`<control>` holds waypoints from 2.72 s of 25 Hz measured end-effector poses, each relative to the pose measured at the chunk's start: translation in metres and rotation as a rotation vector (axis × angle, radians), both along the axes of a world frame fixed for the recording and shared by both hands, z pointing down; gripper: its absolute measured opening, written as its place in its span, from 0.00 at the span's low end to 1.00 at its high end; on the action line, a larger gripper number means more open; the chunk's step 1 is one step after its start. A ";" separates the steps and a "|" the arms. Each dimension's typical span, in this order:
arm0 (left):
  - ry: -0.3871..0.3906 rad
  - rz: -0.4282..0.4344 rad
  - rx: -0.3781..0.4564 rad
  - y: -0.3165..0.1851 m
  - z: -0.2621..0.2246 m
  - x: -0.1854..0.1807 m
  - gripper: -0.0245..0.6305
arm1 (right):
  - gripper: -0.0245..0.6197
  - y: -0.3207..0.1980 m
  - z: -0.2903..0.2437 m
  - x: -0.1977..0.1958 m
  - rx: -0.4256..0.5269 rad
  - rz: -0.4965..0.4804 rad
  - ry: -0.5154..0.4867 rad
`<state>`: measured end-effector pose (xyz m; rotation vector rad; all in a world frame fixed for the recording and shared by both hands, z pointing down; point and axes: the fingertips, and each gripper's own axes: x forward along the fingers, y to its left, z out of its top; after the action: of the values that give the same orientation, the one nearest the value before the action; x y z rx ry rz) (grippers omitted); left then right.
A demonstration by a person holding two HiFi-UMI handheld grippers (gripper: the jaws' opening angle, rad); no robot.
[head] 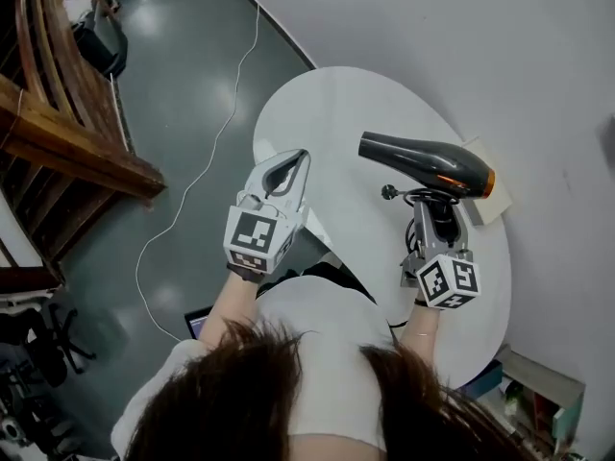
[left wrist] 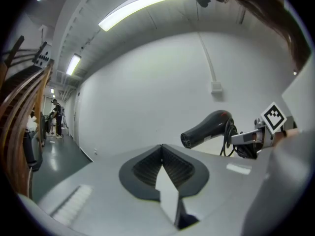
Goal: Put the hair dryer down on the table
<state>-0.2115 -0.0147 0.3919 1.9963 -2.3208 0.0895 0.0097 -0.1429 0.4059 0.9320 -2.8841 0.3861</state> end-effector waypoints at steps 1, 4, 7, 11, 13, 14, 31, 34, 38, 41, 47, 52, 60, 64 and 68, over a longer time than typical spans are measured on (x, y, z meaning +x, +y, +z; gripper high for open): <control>0.001 0.020 0.002 -0.013 0.000 0.003 0.13 | 0.40 -0.007 -0.001 0.006 0.004 0.019 0.002; 0.004 0.089 0.003 -0.051 0.002 0.017 0.13 | 0.40 -0.026 -0.004 0.027 0.023 0.078 0.012; 0.002 0.177 0.001 -0.088 0.003 0.044 0.13 | 0.40 -0.042 -0.006 0.061 0.033 0.157 0.022; -0.011 0.327 -0.002 -0.131 0.000 0.089 0.13 | 0.40 -0.051 -0.006 0.115 0.032 0.302 0.018; -0.018 0.392 -0.004 -0.147 -0.001 0.110 0.13 | 0.40 -0.052 -0.005 0.139 0.028 0.368 0.012; -0.021 0.423 -0.006 -0.154 0.000 0.119 0.13 | 0.40 -0.052 -0.004 0.149 0.025 0.399 0.008; 0.004 0.825 -0.058 -0.211 0.010 0.216 0.13 | 0.40 -0.017 0.009 0.233 -0.063 0.793 -0.014; 0.008 0.849 -0.066 -0.216 0.015 0.225 0.13 | 0.40 -0.018 0.013 0.233 -0.077 0.799 -0.021; 0.014 0.866 -0.069 -0.215 0.016 0.230 0.13 | 0.40 -0.017 0.017 0.226 -0.092 0.785 -0.016; 0.014 0.869 -0.071 -0.214 0.018 0.229 0.13 | 0.40 -0.018 0.020 0.220 -0.101 0.768 -0.012; 0.010 0.871 -0.085 -0.213 0.023 0.225 0.13 | 0.40 -0.022 0.031 0.208 -0.139 0.740 -0.019; 0.019 0.855 -0.113 -0.211 0.038 0.219 0.13 | 0.40 -0.025 0.053 0.198 -0.198 0.715 -0.016; 0.024 0.887 -0.176 -0.206 0.068 0.228 0.13 | 0.40 -0.030 0.106 0.184 -0.330 0.682 -0.010; 0.035 0.896 -0.187 -0.208 0.078 0.232 0.13 | 0.40 -0.035 0.125 0.177 -0.392 0.681 -0.047; 0.042 0.894 -0.202 -0.209 0.088 0.235 0.13 | 0.40 -0.039 0.143 0.174 -0.438 0.684 -0.050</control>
<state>0.0232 -0.2239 0.4802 2.6799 -1.1642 0.3062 0.1838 -0.1814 0.5491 1.7825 -2.2647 1.0373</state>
